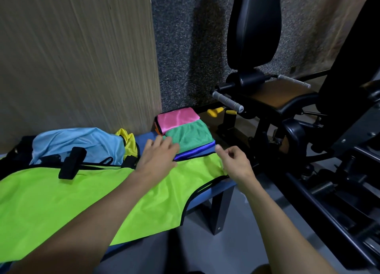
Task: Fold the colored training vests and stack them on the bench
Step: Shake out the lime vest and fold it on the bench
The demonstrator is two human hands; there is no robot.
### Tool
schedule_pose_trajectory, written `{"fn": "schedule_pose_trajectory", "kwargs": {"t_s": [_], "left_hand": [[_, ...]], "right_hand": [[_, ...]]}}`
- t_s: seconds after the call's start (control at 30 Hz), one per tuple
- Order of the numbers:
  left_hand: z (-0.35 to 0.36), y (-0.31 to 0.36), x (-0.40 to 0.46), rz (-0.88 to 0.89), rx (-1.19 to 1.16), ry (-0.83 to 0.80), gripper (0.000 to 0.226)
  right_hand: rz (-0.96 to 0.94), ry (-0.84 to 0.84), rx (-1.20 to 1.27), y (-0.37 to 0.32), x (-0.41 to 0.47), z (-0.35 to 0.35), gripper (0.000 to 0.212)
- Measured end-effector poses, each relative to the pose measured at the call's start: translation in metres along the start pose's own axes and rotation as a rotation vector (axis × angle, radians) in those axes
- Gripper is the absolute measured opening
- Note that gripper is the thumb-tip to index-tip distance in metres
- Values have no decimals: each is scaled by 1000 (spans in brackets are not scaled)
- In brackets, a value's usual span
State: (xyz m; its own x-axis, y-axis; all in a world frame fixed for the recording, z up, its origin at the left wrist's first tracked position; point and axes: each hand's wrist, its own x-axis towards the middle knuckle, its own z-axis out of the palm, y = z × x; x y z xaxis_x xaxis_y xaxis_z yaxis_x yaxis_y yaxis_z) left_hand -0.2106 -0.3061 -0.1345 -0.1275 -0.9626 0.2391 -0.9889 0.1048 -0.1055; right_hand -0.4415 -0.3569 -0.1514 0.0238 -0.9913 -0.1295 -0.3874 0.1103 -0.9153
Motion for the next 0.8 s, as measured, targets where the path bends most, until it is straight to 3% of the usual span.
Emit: {"fn": "schedule_pose_trajectory", "kwargs": {"t_s": [0.07, 0.13, 0.27, 0.37, 0.47, 0.53, 0.6, 0.7, 0.8], "left_hand": [[2, 19, -8, 82, -179, 40, 28], [5, 36, -12, 151, -354, -24, 33], [19, 51, -14, 194, -355, -143, 42], [23, 51, -15, 141, -449, -97, 34], [18, 55, -9, -44, -635, 34, 23], [14, 58, 0, -139, -759, 49, 31], [9, 56, 10, -156, -900, -52, 58], [1, 47, 21, -184, -1169, -248, 91], [-8, 37, 23, -152, -1226, -339, 75]], "right_hand": [[127, -90, 175, -9, -5, -6, 52], [179, -123, 264, -15, -8, -10, 48], [100, -167, 162, -4, -7, -5, 14], [16, -122, 65, 5, -4, -1, 8], [-92, -78, -9, 5, -3, -1, 20], [-199, -123, 9, -1, -6, -1, 40], [-324, -200, 71, -6, -8, -1, 53], [-441, -290, 114, -11, -11, -2, 53], [-475, -323, 138, -14, -14, -5, 51]]}}
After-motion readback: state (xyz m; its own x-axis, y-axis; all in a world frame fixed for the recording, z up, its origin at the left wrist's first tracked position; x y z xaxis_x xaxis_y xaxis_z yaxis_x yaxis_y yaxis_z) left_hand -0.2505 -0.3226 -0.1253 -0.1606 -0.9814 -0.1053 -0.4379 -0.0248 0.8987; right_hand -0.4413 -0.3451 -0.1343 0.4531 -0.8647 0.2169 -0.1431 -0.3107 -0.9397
